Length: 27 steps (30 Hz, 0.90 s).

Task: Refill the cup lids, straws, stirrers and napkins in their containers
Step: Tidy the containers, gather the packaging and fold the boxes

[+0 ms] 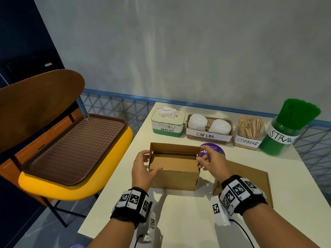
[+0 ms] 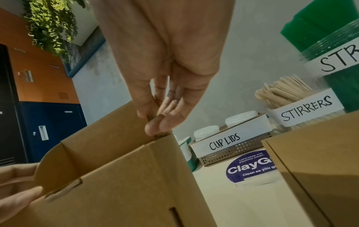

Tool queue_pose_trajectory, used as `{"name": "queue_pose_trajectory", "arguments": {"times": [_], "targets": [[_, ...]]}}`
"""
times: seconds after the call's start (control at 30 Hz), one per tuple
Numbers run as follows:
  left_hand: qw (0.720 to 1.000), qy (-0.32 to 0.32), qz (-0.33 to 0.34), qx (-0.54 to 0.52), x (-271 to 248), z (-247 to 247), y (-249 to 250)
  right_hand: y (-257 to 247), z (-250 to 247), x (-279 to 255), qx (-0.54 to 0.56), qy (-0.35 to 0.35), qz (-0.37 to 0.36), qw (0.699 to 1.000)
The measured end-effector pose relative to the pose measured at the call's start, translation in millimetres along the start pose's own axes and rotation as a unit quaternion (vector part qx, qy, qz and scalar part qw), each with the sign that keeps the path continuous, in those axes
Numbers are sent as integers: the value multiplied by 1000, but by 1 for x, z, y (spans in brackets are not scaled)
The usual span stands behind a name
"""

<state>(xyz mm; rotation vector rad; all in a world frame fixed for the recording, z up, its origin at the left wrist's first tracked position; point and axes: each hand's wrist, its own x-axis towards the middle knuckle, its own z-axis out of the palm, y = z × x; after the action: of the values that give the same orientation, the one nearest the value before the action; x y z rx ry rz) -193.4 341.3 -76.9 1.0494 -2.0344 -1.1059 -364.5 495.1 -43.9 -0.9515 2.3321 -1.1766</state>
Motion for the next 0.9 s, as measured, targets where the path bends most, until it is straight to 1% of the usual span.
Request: {"name": "queue_pose_trajectory", "arguments": {"times": [0.1,0.17,0.23,0.3,0.37,0.43,0.5,0.53,0.63,0.73,0.9], "targets": [[998,-45,-1,32,8,-5,5,-6,-4,3,-8,-26,11,1000],[994,-96,-10,56,17,-9,9,-10,-8,5,-22,-45,16,999],[986,-143,-3,82,24,-11,13,-13,-10,5,-45,-54,19,997],[982,-164,2,94,28,-10,14,-15,-11,4,-83,-60,17,995],[984,-154,-4,86,31,-9,14,-16,-9,1,-116,-65,8,991],[991,-106,-2,79,33,-11,15,-17,-8,-1,-131,-66,4,989],[992,-65,7,105,37,-14,21,-19,-8,-3,-139,-66,5,988],[989,-58,9,133,40,-15,25,-20,-8,-3,-145,-65,7,987],[972,-73,19,224,49,-17,37,-23,-7,-4,-165,-69,15,984],[954,-108,15,280,61,-20,45,-25,-6,-4,-184,-85,18,979],[936,-156,-20,314,74,-22,56,-22,3,-2,-173,-74,20,982]]}}
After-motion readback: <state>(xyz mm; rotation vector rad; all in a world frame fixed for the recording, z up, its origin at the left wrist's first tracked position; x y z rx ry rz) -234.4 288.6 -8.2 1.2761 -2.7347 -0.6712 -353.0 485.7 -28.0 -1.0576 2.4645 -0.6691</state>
